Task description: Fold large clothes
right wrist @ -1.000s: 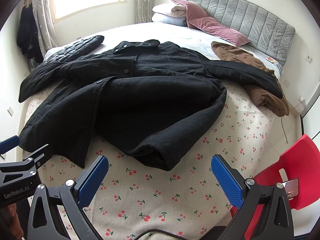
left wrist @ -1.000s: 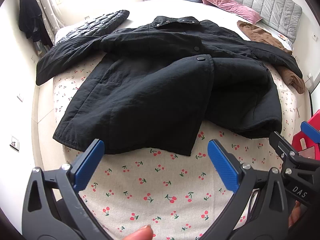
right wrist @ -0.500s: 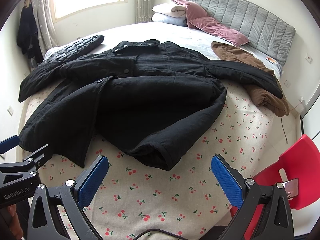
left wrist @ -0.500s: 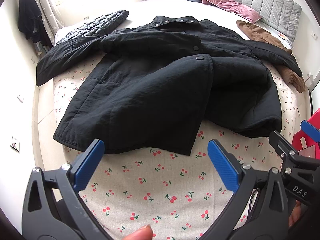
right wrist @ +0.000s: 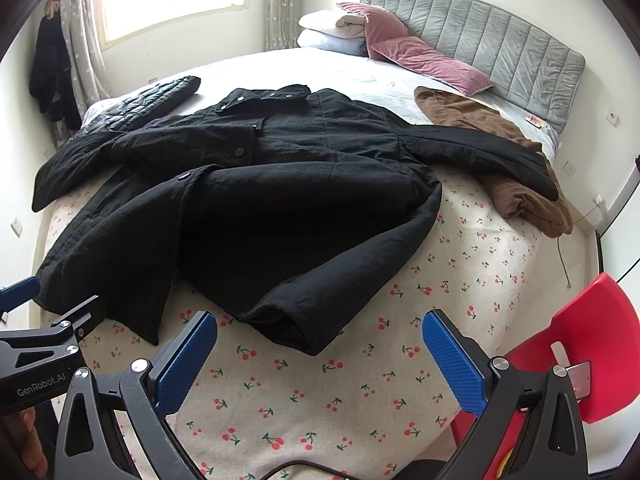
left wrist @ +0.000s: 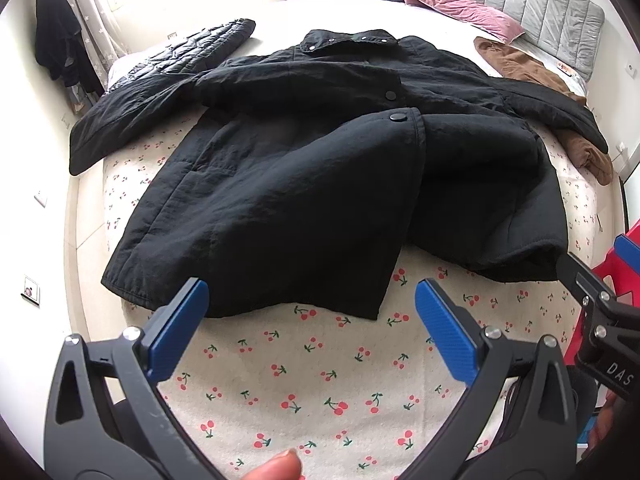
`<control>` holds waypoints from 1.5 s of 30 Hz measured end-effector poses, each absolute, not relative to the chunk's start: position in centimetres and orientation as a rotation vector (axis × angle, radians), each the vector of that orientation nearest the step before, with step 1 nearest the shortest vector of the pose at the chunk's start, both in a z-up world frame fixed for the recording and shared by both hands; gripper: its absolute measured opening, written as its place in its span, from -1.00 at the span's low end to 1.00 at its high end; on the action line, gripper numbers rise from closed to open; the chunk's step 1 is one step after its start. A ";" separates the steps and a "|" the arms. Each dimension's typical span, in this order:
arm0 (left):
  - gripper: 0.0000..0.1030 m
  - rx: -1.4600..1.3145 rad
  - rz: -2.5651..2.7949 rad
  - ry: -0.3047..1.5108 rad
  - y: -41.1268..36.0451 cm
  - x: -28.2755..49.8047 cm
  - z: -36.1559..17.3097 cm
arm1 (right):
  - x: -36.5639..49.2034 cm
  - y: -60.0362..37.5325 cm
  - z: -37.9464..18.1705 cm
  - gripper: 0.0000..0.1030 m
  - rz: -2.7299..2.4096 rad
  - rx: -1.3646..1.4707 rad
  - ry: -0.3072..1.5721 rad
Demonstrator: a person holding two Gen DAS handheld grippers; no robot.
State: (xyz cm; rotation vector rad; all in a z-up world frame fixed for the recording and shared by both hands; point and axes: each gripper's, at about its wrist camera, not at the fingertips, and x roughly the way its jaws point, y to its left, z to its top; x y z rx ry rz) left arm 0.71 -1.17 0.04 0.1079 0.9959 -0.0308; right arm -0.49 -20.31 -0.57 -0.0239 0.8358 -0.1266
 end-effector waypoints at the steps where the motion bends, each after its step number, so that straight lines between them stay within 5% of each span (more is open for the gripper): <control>1: 1.00 0.108 -0.030 0.995 -1.2 0.7 0.0 | -0.5 -20.5 -0.5 1.00 -0.128 -0.018 0.831; 45: 1.00 0.132 -0.202 0.953 -3.1 0.4 0.6 | -0.6 -21.9 -0.5 1.00 -0.157 -0.012 0.812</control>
